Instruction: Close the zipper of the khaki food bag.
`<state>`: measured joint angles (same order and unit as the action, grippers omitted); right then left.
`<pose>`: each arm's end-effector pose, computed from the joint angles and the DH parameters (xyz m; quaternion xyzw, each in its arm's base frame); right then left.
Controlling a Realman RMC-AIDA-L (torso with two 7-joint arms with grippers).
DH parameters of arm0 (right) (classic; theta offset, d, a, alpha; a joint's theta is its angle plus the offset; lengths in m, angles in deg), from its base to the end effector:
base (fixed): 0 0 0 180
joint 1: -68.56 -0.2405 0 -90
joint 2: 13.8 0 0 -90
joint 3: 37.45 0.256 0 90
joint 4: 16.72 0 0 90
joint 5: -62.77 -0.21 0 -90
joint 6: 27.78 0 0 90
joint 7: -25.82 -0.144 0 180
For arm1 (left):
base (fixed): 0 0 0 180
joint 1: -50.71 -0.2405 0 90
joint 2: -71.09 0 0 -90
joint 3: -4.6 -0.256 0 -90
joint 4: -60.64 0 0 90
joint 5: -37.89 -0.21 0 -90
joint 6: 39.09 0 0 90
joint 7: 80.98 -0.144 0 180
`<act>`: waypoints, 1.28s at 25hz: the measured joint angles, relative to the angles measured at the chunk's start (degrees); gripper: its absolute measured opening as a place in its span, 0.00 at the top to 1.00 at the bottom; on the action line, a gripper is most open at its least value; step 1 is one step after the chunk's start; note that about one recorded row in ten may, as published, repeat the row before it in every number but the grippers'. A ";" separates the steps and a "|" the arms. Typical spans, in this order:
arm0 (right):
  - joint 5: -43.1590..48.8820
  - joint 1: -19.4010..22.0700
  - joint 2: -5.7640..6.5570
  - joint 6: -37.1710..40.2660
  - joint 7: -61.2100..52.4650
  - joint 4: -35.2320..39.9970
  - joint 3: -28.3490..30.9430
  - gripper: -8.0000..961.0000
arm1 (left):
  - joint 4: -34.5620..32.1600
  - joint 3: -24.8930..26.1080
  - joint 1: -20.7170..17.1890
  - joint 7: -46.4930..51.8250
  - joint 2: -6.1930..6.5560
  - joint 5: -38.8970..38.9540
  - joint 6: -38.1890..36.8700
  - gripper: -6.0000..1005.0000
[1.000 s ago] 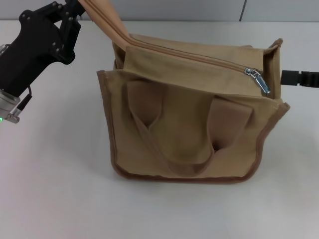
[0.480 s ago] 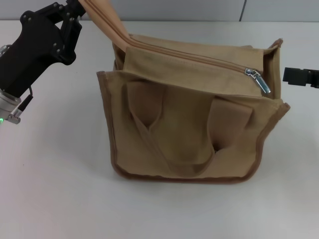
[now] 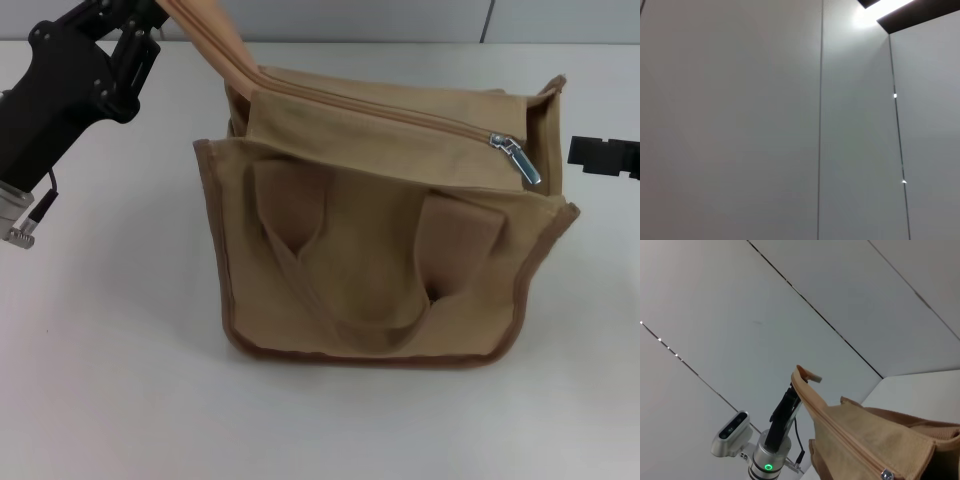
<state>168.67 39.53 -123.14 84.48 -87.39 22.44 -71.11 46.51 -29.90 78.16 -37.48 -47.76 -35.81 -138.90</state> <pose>0.2554 0.3080 0.0960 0.8523 -0.3940 -0.3433 0.0192 -0.2542 0.3120 0.0279 -0.7672 -0.0900 -0.5292 0.3511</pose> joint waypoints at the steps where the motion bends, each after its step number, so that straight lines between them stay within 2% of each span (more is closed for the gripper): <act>1: 0.03 -0.01 0.00 0.00 0.22 0.00 0.00 0.20 | 0.00 0.15 -0.12 0.15 0.05 0.04 0.59 0.92; 4: 0.00 0.02 0.00 0.00 0.61 0.04 0.00 0.20 | -0.02 0.62 -0.30 0.03 0.13 0.07 1.48 0.83; 9: -0.14 0.08 0.00 0.05 1.58 -0.11 0.04 0.20 | -0.50 2.21 -0.55 -0.21 0.24 0.10 2.73 0.57; 10: -0.15 0.13 0.00 0.04 1.79 -0.11 0.08 0.20 | -0.66 3.09 -0.64 -0.26 0.28 0.10 3.15 0.53; 11: -0.16 0.18 0.00 0.02 2.31 -0.15 0.47 0.20 | -1.50 6.94 -0.85 -0.45 0.44 0.14 4.67 0.49; 13: -0.17 0.25 -0.02 0.03 2.63 -0.15 0.86 0.20 | -2.30 9.16 -0.95 -0.50 0.46 0.15 5.71 0.41; 14: -0.17 0.25 -0.02 0.03 2.63 -0.15 0.86 0.20 | -2.72 10.33 -1.00 -0.47 0.47 0.15 6.15 0.39; 15: -0.18 0.40 -0.06 0.08 3.12 -0.16 1.47 0.20 | -3.65 13.64 -1.01 0.39 0.57 0.16 6.26 0.37; 17: -0.22 0.81 -0.19 0.09 4.83 -0.22 2.99 0.20 | -4.86 15.67 -0.99 3.55 0.87 0.24 4.72 0.32; 19: -0.23 0.98 -0.26 0.18 5.76 -0.23 3.76 0.20 | -6.22 16.06 -0.87 9.69 1.61 0.25 1.31 0.28; 20: -0.23 0.98 -0.26 0.18 5.76 -0.23 3.76 0.20 | -6.22 16.06 -0.87 9.69 1.61 0.25 1.31 0.26; 21: -0.27 1.34 -0.40 0.55 8.37 -0.50 5.80 0.20 | -6.68 15.14 -0.64 15.23 2.43 -0.05 -2.40 0.24; 22: -0.27 1.34 -0.40 0.55 8.37 -0.50 5.80 0.20 | -6.68 15.14 -0.64 15.23 2.43 -0.05 -2.40 0.22; 25: -0.34 1.69 -0.51 2.30 14.00 -2.18 9.38 0.20 | -7.43 10.60 -0.44 22.48 3.23 -0.48 -8.88 0.18; 26: -0.37 1.85 -0.48 5.32 18.99 -4.06 11.93 0.20 | -8.77 5.51 -0.68 25.78 3.22 -0.52 -11.87 0.18; 28: -0.37 2.26 -0.48 9.21 24.43 -5.55 13.97 0.20 | -10.64 -1.20 -1.14 27.95 2.91 -0.56 -13.71 0.18; 29: -0.42 2.54 -0.49 10.69 26.56 -5.99 14.43 0.20 | -11.35 -3.91 -1.36 28.41 2.81 -0.55 -14.00 0.18; 30: -0.42 2.54 -0.49 10.69 26.56 -5.99 14.43 0.20 | -11.35 -3.91 -1.36 28.41 2.81 -0.55 -14.00 0.18; 31: -1.13 3.61 -0.79 12.84 31.09 -6.71 13.93 0.20 | -13.13 -11.80 -1.94 29.01 2.62 -0.59 -14.40 0.18; 32: -1.81 4.16 -1.01 13.08 32.84 -6.80 12.64 0.20 | -13.79 -15.12 -2.27 29.03 2.60 -0.60 -14.45 0.18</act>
<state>166.86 43.69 -124.14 97.55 -54.55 15.65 -58.48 32.71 -45.02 75.88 -8.45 -45.17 -36.41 -153.35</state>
